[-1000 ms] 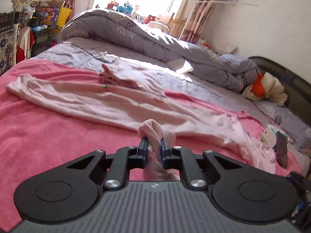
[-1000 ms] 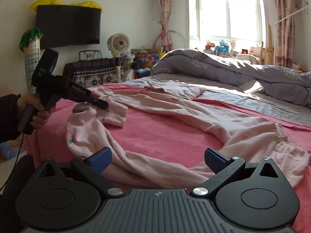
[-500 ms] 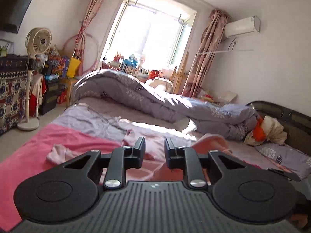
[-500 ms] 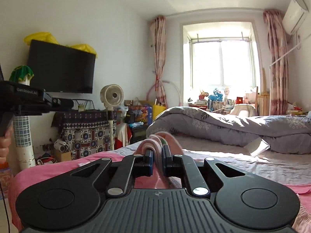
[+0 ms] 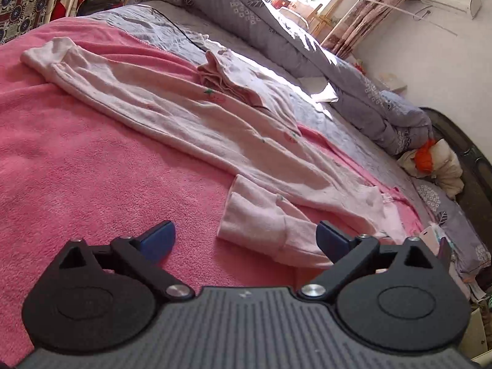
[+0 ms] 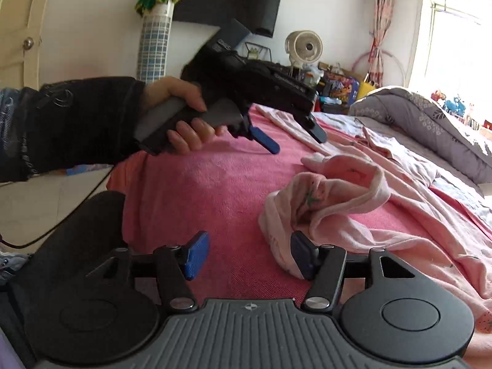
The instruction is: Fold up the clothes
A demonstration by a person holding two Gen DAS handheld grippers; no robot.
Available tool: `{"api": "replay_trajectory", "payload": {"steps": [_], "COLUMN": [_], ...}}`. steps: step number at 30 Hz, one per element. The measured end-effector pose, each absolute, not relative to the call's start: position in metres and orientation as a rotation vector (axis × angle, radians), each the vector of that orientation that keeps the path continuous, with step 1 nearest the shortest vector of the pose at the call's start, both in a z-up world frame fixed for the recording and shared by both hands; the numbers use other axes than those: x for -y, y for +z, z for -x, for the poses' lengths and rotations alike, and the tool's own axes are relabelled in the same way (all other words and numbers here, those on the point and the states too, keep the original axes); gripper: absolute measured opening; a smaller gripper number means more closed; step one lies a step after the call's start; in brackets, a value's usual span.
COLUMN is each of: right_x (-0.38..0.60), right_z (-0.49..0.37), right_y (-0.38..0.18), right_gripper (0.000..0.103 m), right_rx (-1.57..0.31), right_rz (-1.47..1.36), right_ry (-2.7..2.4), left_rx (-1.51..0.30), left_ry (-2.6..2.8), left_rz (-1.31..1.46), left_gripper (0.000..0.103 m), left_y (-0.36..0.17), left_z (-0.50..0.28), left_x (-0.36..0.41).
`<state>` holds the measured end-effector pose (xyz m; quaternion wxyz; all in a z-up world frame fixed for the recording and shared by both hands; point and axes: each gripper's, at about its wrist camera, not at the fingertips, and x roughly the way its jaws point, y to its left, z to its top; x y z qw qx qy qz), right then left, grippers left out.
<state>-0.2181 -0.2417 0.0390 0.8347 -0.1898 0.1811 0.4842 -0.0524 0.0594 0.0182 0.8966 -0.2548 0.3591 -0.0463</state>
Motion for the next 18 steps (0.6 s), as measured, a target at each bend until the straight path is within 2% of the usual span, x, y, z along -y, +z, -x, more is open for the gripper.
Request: {"api": "replay_trajectory", "payload": {"steps": [2, 4, 5, 7, 8, 9, 12, 16, 18], "right_x": [0.259, 0.283, 0.294, 0.316, 0.326, 0.335, 0.356, 0.377, 0.374], "right_z": [0.216, 0.208, 0.199, 0.182, 0.172, 0.164, 0.139, 0.099, 0.074], "right_y": [0.046, 0.051, 0.052, 0.053, 0.054, 0.054, 0.058, 0.068, 0.069], "right_gripper": [0.071, 0.076, 0.076, 0.076, 0.077, 0.08, 0.098, 0.103, 0.103], "right_rx": [-0.36, -0.355, -0.367, -0.386, -0.389, -0.379, -0.309, -0.283, -0.284], "right_rz": [0.369, 0.313, 0.276, 0.211, 0.187, 0.176, 0.189, 0.123, 0.077], "right_ry": [0.965, 0.858, 0.797, 0.679, 0.624, 0.577, 0.445, 0.395, 0.417], "left_rx": [-0.728, -0.701, -0.682, -0.649, -0.64, -0.622, -0.481, -0.269, -0.224], "left_ry": [-0.055, 0.007, 0.026, 0.022, 0.012, 0.042, 0.161, 0.38, 0.499], "left_rz": [0.431, 0.307, 0.267, 0.248, 0.287, 0.303, 0.313, 0.384, 0.372], "left_gripper": [0.101, 0.089, 0.067, 0.041, 0.013, 0.006, 0.006, 0.005, 0.005], "left_y": [0.015, 0.012, 0.011, 0.012, 0.016, 0.023, 0.058, 0.114, 0.128], "left_z": [0.042, 0.038, 0.039, 0.043, 0.046, 0.05, 0.081, 0.137, 0.16], "left_x": [-0.042, -0.021, -0.013, -0.006, -0.009, -0.014, -0.048, -0.125, -0.15]}}
